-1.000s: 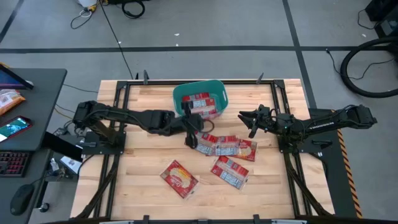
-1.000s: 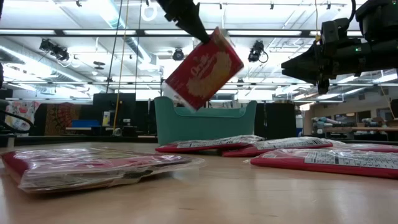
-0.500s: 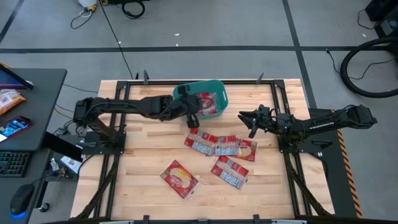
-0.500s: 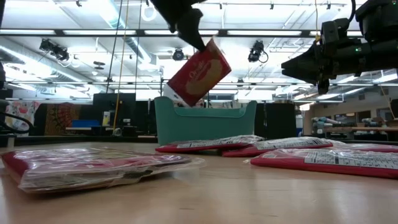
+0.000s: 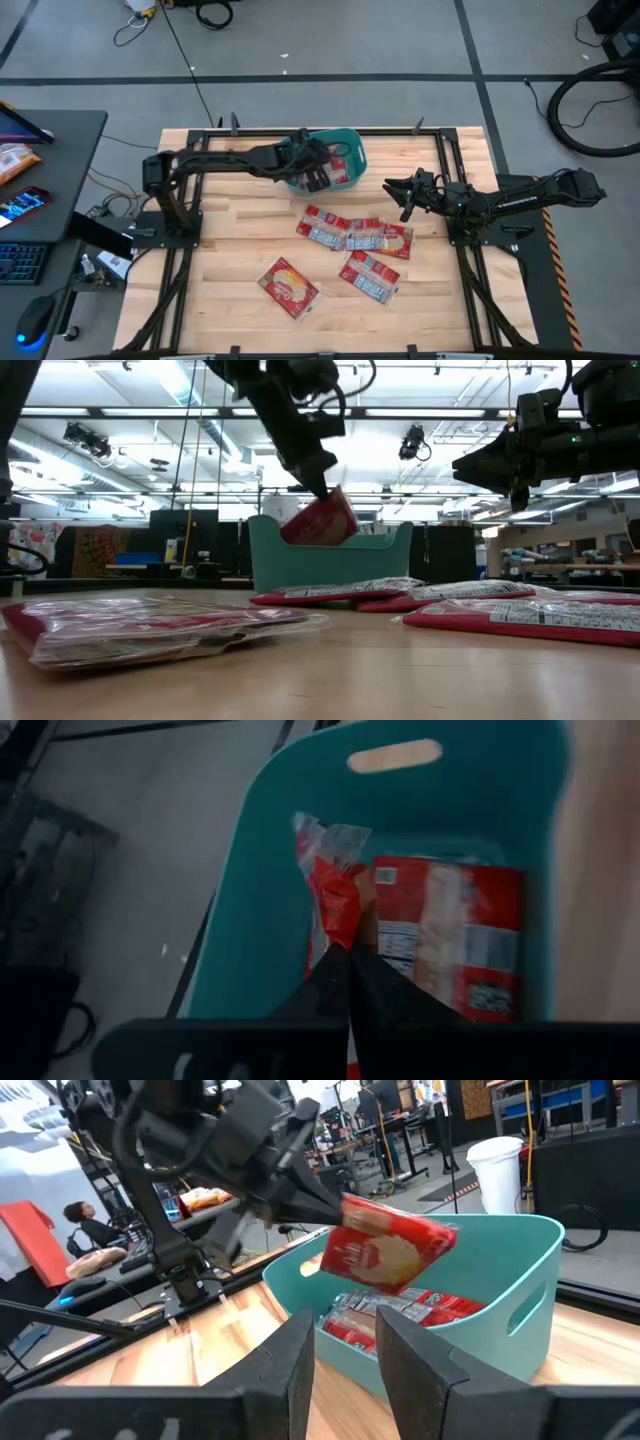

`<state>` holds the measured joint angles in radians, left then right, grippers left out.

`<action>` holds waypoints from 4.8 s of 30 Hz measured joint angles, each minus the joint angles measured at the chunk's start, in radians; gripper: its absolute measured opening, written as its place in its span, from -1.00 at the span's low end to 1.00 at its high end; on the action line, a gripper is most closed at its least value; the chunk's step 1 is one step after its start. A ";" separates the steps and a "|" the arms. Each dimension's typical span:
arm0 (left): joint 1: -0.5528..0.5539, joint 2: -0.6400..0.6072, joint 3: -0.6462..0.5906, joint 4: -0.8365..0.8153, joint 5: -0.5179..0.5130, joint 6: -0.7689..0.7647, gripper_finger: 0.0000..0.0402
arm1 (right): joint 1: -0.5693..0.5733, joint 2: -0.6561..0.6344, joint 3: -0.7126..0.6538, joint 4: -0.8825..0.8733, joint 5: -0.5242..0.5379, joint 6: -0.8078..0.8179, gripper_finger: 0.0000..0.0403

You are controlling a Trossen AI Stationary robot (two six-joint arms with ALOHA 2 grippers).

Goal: Sort popcorn bags into baskets
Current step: Put the red popcorn bag into the blue bin

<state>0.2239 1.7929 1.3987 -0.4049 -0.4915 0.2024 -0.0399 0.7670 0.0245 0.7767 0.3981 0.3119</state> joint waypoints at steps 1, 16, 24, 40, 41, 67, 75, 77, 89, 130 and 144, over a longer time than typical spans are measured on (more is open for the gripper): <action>0.005 0.005 0.000 0.006 0.002 -0.001 -0.98 | 0.000 0.000 0.000 0.000 0.000 0.000 -0.43; -0.115 0.002 0.001 -0.030 0.291 0.050 -0.21 | 0.000 0.000 0.000 0.000 0.000 0.000 -0.43; -0.306 0.001 0.001 -0.157 0.463 0.061 -0.19 | 0.000 0.000 0.000 -0.001 0.000 0.000 -0.43; -0.647 0.032 0.002 -0.278 0.418 -0.154 -0.18 | 0.000 0.001 0.000 -0.003 0.000 0.000 -0.43; -0.662 0.036 0.002 -0.299 0.402 -0.169 -0.18 | 0.000 0.000 0.000 -0.001 0.000 0.000 -0.43; -0.755 0.237 0.006 -0.478 0.413 -0.197 -0.18 | 0.000 0.009 0.000 -0.001 0.000 0.000 -0.43; -0.647 0.243 0.002 -0.549 0.316 -0.410 -0.18 | 0.000 0.009 0.000 0.000 0.000 0.000 -0.43; -0.625 0.245 0.000 -0.579 0.270 -0.457 -0.18 | 0.000 0.009 0.000 0.000 0.000 0.000 -0.43; -0.642 0.177 0.000 -0.594 0.228 -0.482 -0.18 | 0.000 0.009 0.000 0.000 0.000 0.000 -0.43; -0.747 0.343 0.004 -0.643 -0.032 -0.547 -0.57 | 0.000 0.010 0.000 0.000 0.000 0.000 -0.43; -0.736 0.302 0.019 -0.719 0.006 -0.582 -0.98 | 0.000 0.010 0.000 0.000 0.000 0.000 -0.43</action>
<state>-0.5117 2.0947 1.4181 -1.1235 -0.4857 -0.3795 -0.0396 0.7773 0.0242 0.7765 0.3981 0.3119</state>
